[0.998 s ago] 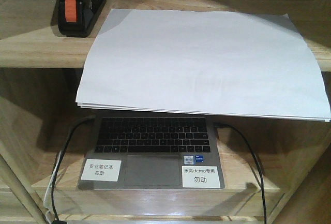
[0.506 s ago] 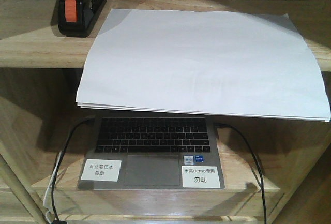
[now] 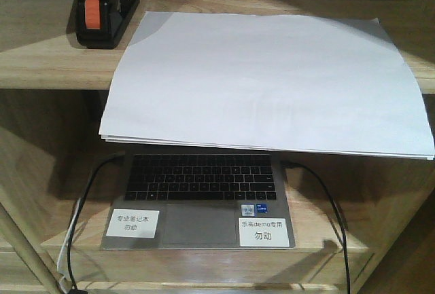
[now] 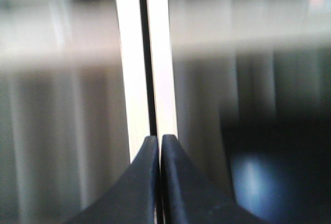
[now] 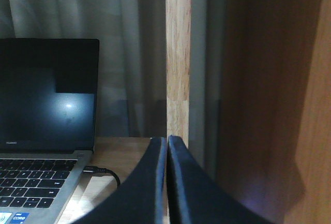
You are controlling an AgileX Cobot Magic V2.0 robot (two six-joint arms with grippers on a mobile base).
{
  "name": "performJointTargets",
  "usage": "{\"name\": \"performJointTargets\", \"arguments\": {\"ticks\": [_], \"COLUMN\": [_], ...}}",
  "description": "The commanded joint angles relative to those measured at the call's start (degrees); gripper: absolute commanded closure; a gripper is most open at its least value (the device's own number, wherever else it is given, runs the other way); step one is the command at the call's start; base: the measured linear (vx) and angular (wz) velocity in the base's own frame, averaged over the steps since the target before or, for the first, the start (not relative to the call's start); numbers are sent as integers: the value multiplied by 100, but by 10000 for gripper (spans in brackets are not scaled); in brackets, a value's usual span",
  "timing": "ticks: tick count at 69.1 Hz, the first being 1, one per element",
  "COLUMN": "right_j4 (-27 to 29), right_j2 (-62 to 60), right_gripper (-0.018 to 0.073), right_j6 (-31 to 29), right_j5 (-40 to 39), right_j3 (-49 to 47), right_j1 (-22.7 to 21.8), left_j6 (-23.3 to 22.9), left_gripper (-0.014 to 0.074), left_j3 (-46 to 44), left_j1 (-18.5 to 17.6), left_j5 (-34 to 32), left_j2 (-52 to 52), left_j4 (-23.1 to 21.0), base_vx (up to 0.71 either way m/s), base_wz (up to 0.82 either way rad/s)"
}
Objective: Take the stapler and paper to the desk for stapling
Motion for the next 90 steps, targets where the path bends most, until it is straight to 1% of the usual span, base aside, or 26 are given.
{"name": "performJointTargets", "arguments": {"ticks": [1,4,9,16,32,39,43,58,73,81,90], "right_j4": [-63,-63,-63,-63,-63,-63,-63,-63,-63,-63,-63], "right_j2": [-58,-58,-58,-58,-58,-58,-58,-58,-58,-58,-58], "right_gripper": [569,569,569,569,569,569,569,569,569,569,569], "right_j6": [-21,-21,-21,-21,-21,-21,-21,-21,-21,-21,-21], "right_j5": [-385,-385,-385,-385,-385,-385,-385,-385,-385,-385,-385], "right_j3": [23,23,23,23,23,23,23,23,23,23,23], "right_j1": [-5,-5,-5,-5,-5,-5,-5,-5,-5,-5,-5], "left_j6": [-410,-620,-763,-774,-774,-774,-774,-776,-776,-776,-764], "left_gripper": [603,603,603,603,603,603,603,603,595,552,460], "left_j3": [-444,-662,-1063,-1674,-3028,-3512,-3711,-3800,-3800,-3884,-4009], "left_j1": [-8,-8,-8,-8,-8,-8,-8,-8,-8,-13,-31], "left_j5": [-611,-549,-246,422,2099,2707,2937,3049,2802,2828,2861], "left_j2": [-87,-87,-66,120,1227,1721,1994,2387,2436,2436,2436], "left_j4": [-50,-50,-50,-50,-50,-50,-50,-50,-50,-50,-50], "base_vx": [0,0,0,0,0,0,0,0,0,0,0], "base_wz": [0,0,0,0,0,0,0,0,0,0,0]}}
